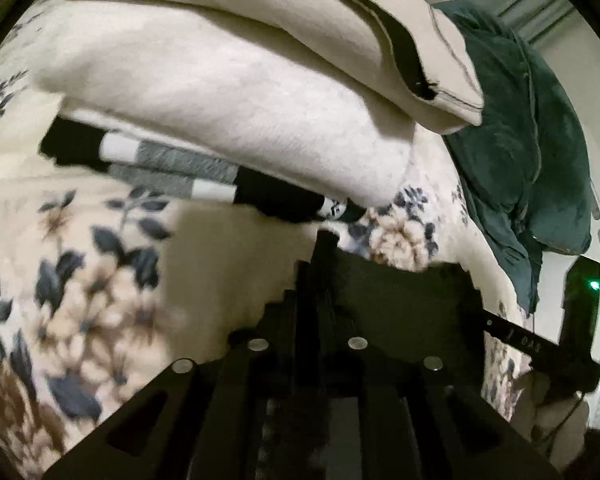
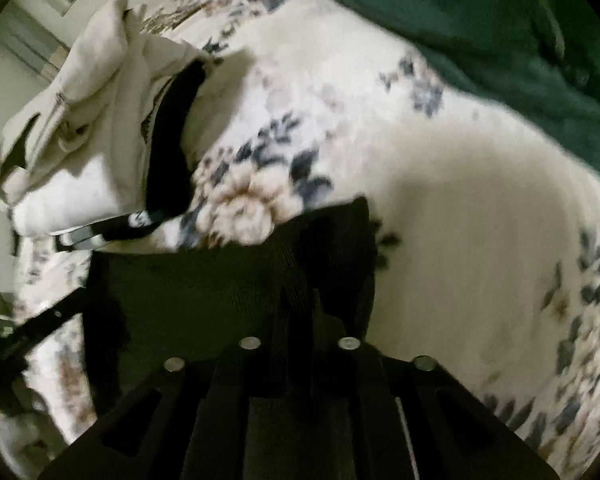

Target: Fold small clothes

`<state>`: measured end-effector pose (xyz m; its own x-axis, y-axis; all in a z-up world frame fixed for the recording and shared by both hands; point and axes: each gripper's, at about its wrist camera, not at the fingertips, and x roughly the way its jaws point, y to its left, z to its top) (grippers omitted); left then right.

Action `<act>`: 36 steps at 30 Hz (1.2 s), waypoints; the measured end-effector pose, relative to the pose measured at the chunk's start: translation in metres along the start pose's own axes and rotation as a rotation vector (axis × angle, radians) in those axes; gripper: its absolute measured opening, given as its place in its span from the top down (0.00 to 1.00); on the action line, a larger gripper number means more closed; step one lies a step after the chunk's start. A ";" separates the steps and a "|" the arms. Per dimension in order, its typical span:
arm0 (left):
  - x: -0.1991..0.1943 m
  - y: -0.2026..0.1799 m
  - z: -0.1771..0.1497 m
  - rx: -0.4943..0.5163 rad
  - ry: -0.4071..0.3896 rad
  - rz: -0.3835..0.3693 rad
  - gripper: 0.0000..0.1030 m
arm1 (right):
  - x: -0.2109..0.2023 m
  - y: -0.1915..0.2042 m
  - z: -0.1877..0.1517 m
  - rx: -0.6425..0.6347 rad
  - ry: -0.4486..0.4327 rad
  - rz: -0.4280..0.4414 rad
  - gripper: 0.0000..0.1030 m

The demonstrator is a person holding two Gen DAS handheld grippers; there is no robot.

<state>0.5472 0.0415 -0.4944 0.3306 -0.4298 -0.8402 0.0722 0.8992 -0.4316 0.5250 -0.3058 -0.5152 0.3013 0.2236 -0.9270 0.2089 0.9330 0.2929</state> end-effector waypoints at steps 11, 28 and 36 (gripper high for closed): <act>-0.077 0.013 -0.166 -0.400 0.023 -0.251 0.18 | -0.021 -0.058 -0.035 0.088 0.155 0.241 0.11; 0.009 0.010 -0.234 -0.732 -0.063 -0.310 0.20 | 0.078 -0.040 -0.017 0.074 0.394 0.427 0.09; -0.016 0.022 -0.207 -0.630 -0.117 -0.274 0.75 | 0.080 -0.041 -0.025 0.145 0.299 0.382 0.54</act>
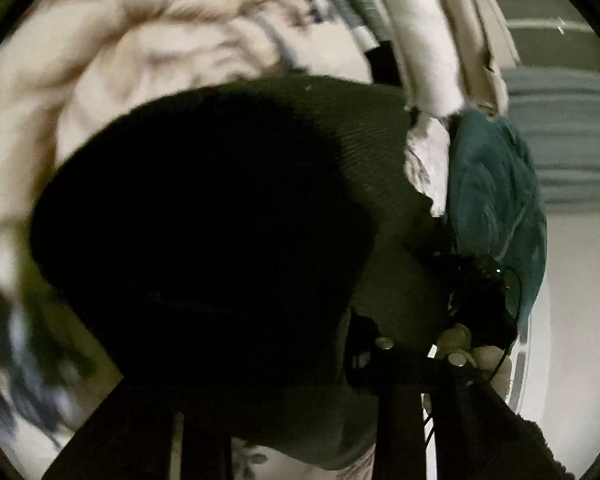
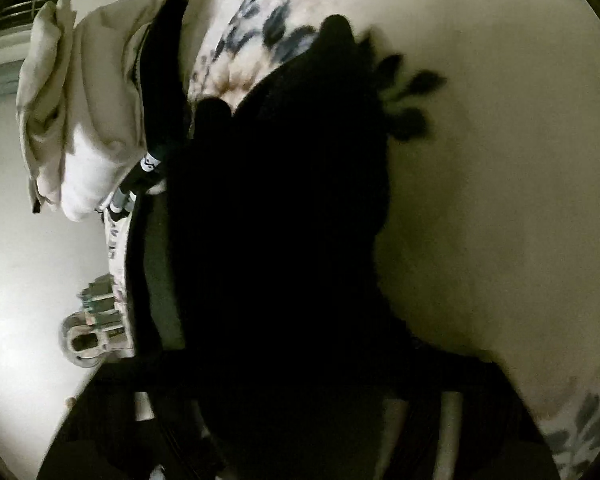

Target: Fold small clothes

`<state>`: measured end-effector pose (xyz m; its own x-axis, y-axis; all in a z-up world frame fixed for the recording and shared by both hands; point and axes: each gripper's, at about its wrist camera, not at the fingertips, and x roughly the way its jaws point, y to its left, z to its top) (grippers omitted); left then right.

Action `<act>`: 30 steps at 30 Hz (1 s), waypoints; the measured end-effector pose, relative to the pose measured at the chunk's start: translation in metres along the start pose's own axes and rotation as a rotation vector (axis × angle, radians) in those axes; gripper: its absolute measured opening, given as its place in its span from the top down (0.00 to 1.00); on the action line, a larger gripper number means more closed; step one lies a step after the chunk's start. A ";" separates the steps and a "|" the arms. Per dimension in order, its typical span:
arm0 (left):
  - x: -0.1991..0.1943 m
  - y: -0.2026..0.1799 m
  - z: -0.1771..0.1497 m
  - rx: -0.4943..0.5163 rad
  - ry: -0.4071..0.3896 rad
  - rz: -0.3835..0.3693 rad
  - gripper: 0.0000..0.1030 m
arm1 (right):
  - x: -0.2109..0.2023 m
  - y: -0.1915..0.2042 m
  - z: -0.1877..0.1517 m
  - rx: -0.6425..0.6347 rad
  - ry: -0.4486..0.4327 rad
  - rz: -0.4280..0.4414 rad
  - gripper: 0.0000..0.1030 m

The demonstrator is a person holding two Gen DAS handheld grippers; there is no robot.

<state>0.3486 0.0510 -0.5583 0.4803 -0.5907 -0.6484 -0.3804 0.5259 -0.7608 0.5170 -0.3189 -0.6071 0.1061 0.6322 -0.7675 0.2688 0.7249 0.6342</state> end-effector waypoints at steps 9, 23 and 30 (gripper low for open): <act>-0.026 -0.011 0.056 0.187 0.135 0.022 0.76 | -0.037 -0.003 -0.118 0.194 -0.157 0.049 0.66; -0.010 0.021 0.045 0.278 0.357 0.170 0.33 | -0.010 -0.032 -0.283 0.369 -0.059 -0.052 0.54; -0.049 0.015 0.005 0.268 0.197 0.266 0.33 | -0.056 -0.013 -0.282 0.178 0.001 -0.211 0.34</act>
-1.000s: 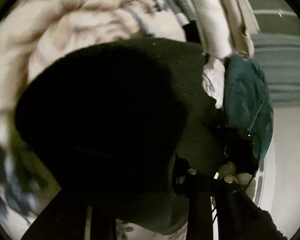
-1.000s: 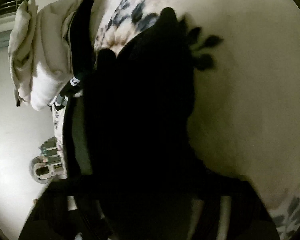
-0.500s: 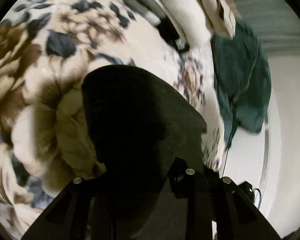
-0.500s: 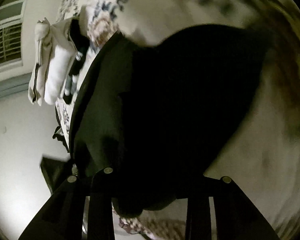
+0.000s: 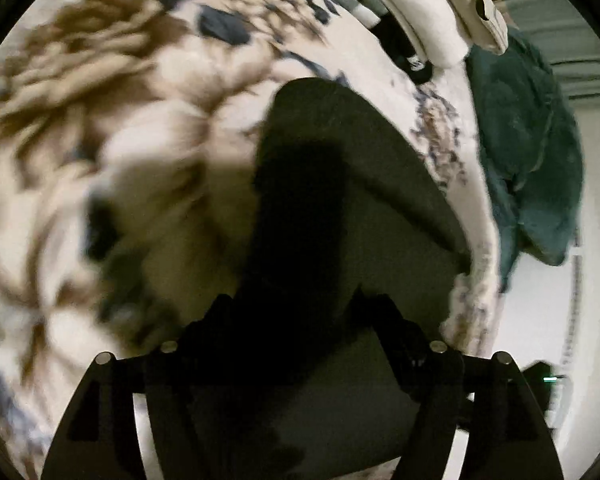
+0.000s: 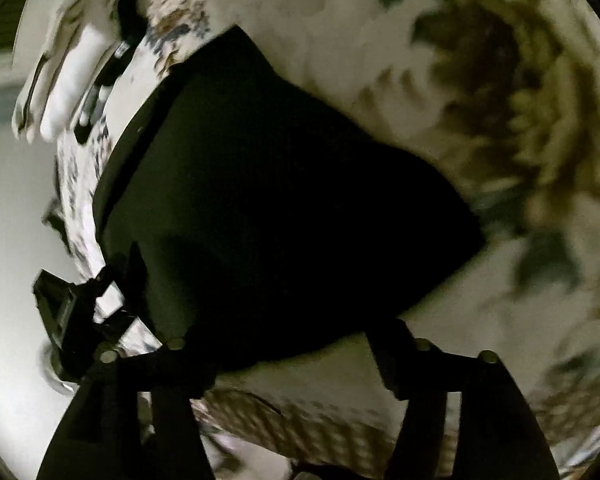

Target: Fold small clothes

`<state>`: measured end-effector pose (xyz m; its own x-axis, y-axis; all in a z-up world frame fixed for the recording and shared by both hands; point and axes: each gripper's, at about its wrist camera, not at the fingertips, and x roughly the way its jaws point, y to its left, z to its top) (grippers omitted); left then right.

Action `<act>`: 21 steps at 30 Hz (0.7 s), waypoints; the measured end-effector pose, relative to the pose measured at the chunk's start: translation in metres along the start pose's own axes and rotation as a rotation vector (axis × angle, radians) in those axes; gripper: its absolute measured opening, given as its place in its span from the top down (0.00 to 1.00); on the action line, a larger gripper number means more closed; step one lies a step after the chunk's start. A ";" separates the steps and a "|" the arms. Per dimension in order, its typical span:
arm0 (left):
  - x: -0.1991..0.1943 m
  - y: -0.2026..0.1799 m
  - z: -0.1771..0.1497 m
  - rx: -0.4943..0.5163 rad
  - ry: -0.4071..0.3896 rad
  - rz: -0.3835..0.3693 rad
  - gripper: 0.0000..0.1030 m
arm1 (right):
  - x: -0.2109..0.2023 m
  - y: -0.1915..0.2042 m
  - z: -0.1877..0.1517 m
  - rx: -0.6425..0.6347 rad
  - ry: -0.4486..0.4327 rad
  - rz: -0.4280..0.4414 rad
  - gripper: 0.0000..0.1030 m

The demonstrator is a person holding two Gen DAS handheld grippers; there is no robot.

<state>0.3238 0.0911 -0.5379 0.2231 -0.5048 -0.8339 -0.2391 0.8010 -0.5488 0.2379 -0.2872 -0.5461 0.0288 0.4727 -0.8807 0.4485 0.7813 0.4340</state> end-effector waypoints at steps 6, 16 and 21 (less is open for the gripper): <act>0.015 0.012 -0.033 -0.002 -0.009 0.104 0.32 | -0.045 0.050 0.013 -0.185 -0.069 -0.111 0.34; 0.020 0.011 -0.032 0.001 -0.062 0.080 0.29 | 0.006 0.249 0.073 -0.667 -0.038 -0.092 0.34; 0.018 0.021 -0.035 -0.004 -0.066 0.054 0.28 | 0.102 0.342 0.090 -0.851 0.123 -0.176 0.35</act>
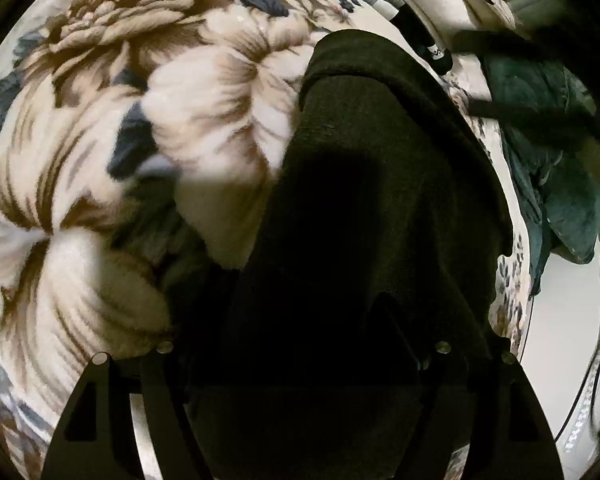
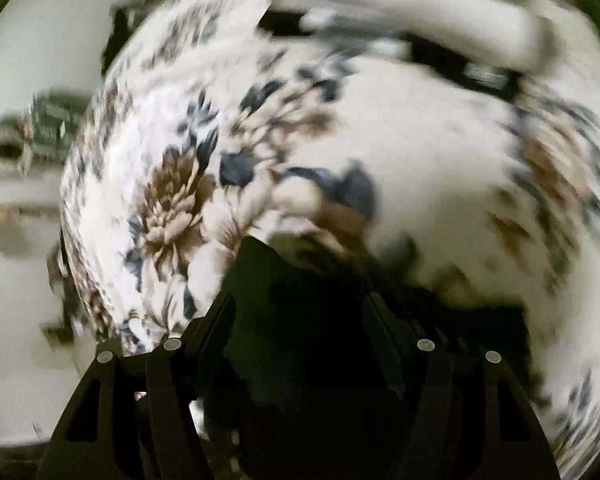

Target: Fold small clothes

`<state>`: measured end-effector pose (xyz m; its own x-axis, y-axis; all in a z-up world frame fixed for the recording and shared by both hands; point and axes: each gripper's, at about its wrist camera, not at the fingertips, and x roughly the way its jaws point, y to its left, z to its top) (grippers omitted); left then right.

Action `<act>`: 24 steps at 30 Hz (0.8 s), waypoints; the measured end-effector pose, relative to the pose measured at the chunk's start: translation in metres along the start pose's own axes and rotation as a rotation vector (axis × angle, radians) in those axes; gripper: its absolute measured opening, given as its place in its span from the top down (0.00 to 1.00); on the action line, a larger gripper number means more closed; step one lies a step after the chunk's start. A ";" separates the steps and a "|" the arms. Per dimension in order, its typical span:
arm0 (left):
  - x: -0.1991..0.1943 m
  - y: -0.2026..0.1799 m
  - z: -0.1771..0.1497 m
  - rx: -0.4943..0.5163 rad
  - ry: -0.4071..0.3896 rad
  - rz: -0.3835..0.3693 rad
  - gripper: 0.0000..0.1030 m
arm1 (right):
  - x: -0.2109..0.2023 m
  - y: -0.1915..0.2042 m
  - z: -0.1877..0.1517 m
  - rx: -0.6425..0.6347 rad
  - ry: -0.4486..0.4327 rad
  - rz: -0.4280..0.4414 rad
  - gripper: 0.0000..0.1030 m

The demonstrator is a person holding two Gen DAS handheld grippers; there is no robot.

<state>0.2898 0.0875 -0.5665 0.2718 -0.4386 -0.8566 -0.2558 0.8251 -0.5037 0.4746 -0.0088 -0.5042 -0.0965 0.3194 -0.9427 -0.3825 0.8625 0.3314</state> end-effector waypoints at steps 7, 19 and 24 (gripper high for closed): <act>-0.001 0.006 0.007 -0.004 0.045 -0.024 0.28 | 0.048 0.017 0.039 -0.028 0.157 -0.053 0.48; 0.002 0.014 0.019 0.024 0.106 -0.060 0.28 | 0.063 0.027 0.053 -0.015 0.118 -0.121 0.98; 0.003 0.016 0.020 0.023 0.107 -0.069 0.28 | 0.061 0.014 0.062 0.041 0.057 -0.199 0.99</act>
<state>0.3047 0.1065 -0.5746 0.1872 -0.5288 -0.8279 -0.2185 0.7993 -0.5599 0.5199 0.0470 -0.5550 -0.0751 0.1198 -0.9900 -0.3615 0.9220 0.1389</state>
